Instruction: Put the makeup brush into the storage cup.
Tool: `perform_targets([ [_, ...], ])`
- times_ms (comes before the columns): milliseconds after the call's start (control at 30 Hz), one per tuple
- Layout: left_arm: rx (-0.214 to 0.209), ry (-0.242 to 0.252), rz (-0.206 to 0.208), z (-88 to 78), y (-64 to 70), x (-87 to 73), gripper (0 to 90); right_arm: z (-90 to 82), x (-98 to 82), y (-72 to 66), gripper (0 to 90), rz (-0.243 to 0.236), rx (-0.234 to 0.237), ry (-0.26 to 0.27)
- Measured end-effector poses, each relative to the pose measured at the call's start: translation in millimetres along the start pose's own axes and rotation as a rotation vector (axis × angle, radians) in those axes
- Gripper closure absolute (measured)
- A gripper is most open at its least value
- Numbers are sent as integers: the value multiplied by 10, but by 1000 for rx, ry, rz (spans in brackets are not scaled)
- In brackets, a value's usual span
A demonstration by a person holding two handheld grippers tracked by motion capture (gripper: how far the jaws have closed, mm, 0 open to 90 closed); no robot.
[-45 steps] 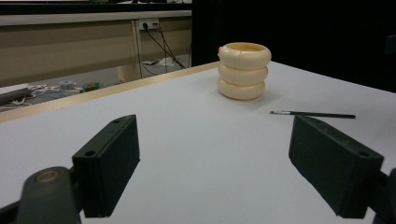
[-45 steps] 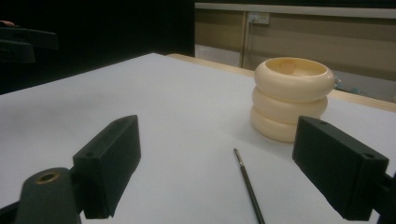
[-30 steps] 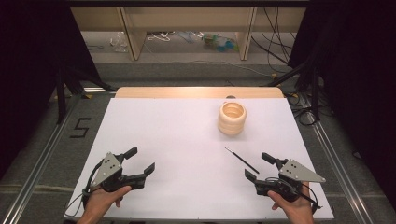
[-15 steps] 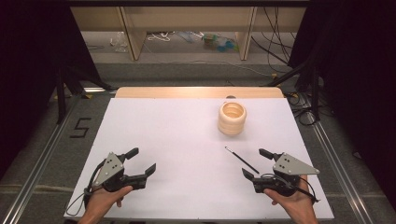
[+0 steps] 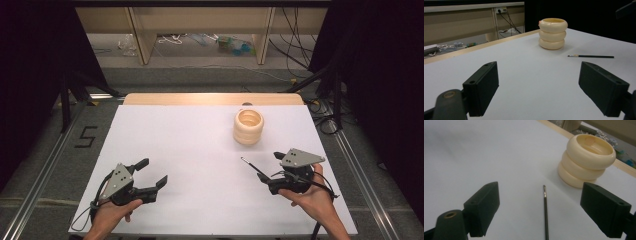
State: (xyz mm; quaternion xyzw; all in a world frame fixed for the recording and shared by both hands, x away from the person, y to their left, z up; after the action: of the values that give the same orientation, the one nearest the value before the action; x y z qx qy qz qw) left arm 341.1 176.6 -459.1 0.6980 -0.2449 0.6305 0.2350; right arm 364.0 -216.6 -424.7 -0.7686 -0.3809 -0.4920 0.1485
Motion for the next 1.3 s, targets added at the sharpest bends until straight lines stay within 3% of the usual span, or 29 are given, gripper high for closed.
perform_targets([
  [133, -3, -3, 4, 7, 0, -4, 162, 100, 31, 36, 192, -32, 22, -51],
  [233, -3, -2, 5, 7, 1, -3, 162, 164, 30, 71, 192, -25, 37, -102],
  [333, -2, -1, 4, 8, 0, -2, 161, 214, 23, 106, 200, -21, 46, -114],
  [500, -5, -4, 4, 17, 7, -3, 162, 311, -39, 206, 218, -21, 57, -198],
  [633, -4, -4, 1, 28, 5, -5, 162, 384, -71, 248, 235, -14, 44, -216],
  [700, -7, -6, 2, 44, 6, -6, 162, 414, -83, 264, 250, -24, 69, -237],
  [933, -10, -8, 2, 36, 17, -11, 163, 519, -91, 228, 274, -39, 96, -342],
  [1033, -8, -7, 3, 28, 11, -10, 162, 560, -82, 233, 285, -59, 106, -344],
  [1067, -8, -7, 4, 28, 9, -9, 163, 604, -77, 235, 302, -61, 106, -369],
  [1300, -8, -9, 4, 34, 11, -13, 163, 730, -118, 267, 320, -50, 119, -413],
])
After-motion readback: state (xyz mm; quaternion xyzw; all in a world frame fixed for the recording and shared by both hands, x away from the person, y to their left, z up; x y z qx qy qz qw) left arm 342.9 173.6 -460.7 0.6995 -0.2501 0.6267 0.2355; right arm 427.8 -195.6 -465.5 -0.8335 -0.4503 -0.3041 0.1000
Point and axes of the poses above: each handheld gripper's, and its own axes: z roughly forward along the jaws, x roughly out of its top, y roughly to its right, the point moved 5 cm from there along z, roughly forward along the jaws, and after that the axes turned 7 degrees about y, right-handed, at the moved point
